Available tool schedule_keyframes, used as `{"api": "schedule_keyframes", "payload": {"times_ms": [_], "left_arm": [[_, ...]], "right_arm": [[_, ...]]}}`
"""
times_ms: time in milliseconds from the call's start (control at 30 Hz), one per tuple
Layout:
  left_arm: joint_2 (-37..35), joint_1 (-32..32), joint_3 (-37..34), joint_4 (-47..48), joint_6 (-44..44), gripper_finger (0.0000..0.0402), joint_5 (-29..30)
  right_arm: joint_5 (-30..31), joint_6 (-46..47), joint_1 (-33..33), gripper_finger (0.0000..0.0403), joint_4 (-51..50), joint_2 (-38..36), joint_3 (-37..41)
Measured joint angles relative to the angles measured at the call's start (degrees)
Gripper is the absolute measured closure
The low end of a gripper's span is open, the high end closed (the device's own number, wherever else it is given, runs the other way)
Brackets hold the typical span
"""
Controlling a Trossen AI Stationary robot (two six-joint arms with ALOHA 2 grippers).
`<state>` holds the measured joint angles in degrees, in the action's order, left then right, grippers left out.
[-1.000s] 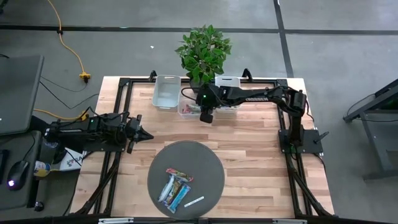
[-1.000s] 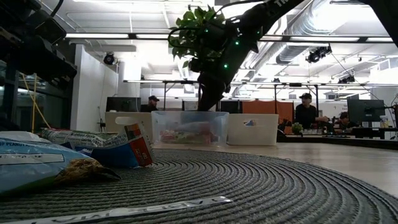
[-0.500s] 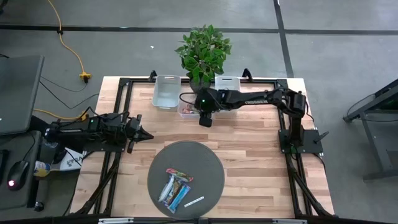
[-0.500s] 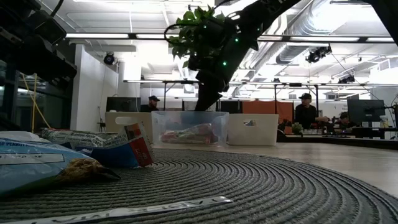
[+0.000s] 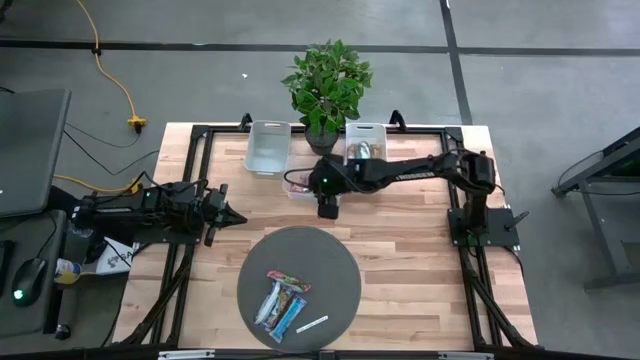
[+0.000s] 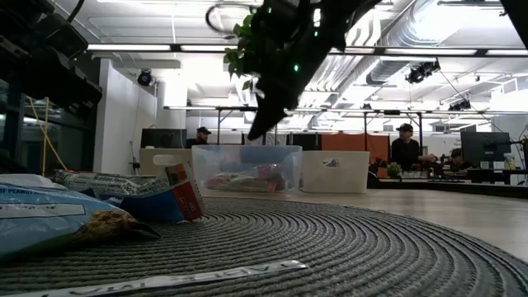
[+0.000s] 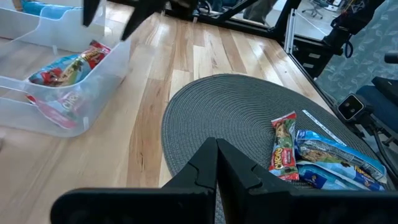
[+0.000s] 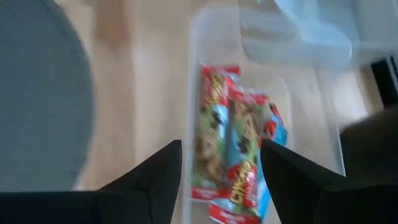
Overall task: Pick and place Granola Bars by type
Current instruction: Put the red granola bar into the transparent bin
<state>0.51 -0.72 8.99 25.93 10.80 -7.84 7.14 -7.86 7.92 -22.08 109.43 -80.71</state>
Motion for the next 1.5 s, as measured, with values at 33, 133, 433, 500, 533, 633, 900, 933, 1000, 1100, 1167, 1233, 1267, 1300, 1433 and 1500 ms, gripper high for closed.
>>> {"api": "schedule_keyframes", "payload": {"times_ms": [33,133,433,500,533,633,900,933,1000,1100,1167,1233,1267,1300,1433,1500], "left_arm": [[0.0,0.0,0.0,0.0,0.0,0.0401,0.0],[0.0,0.0,0.0,0.0,0.0,0.0401,0.0],[0.0,0.0,0.0,0.0,0.0,0.0401,0.0],[0.0,0.0,0.0,0.0,0.0,0.0401,-0.1],[0.0,0.0,0.0,0.0,0.0,0.0401,-0.1],[0.0,0.0,0.0,0.0,0.0,0.0401,-0.2],[0.0,0.0,0.0,0.0,0.0,0.0401,-0.2],[0.0,0.0,0.0,0.0,0.0,0.0401,-0.2],[0.0,0.0,0.0,0.0,0.0,0.0401,-0.2],[0.0,0.0,0.0,0.0,0.0,0.0401,-0.2],[0.0,0.0,0.0,0.0,0.0,0.0401,-0.2],[0.0,0.0,0.0,0.0,0.0,0.0401,-0.2],[0.0,0.0,0.0,0.0,0.0,0.0401,-0.2],[0.0,0.0,0.0,0.0,0.0,0.0401,-0.2],[0.0,0.0,0.0,0.0,0.0,0.0401,-0.2],[0.0,0.0,0.0,0.0,0.0,0.0401,-0.2]], "right_arm": [[0.0,0.0,-0.7,0.0201,0.5,-0.4,0.0],[0.0,0.6,-2.6,0.0200,2.0,-1.7,0.0],[-0.1,8.8,-7.7,0.0201,11.1,-5.5,0.0],[-0.2,10.9,-8.7,0.0202,13.3,-5.8,0.0],[-0.9,12.2,-9.2,0.0203,15.1,-5.9,0.0],[-5.0,17.4,-10.5,0.0202,19.7,-5.9,0.0],[-10.8,24.3,-14.6,0.0202,26.5,-5.9,0.0],[-11.2,24.8,-15.1,0.0202,26.9,-5.9,0.0],[-11.6,25.0,-16.4,0.0201,26.8,-5.9,0.0],[-11.6,26.1,-18.3,0.0201,26.7,-5.9,0.0],[-11.7,27.4,-19.5,0.0203,26.7,-5.8,0.0],[-11.3,28.2,-20.9,0.0203,26.7,-5.6,0.0],[-10.6,28.8,-21.7,0.0203,26.6,-5.5,0.0],[-9.8,29.0,-22.5,0.0202,26.5,-5.5,0.0],[-4.0,28.6,-25.7,0.0202,26.1,-5.3,0.0],[-1.0,28.6,-27.1,0.0203,25.6,-5.2,0.0]]}}
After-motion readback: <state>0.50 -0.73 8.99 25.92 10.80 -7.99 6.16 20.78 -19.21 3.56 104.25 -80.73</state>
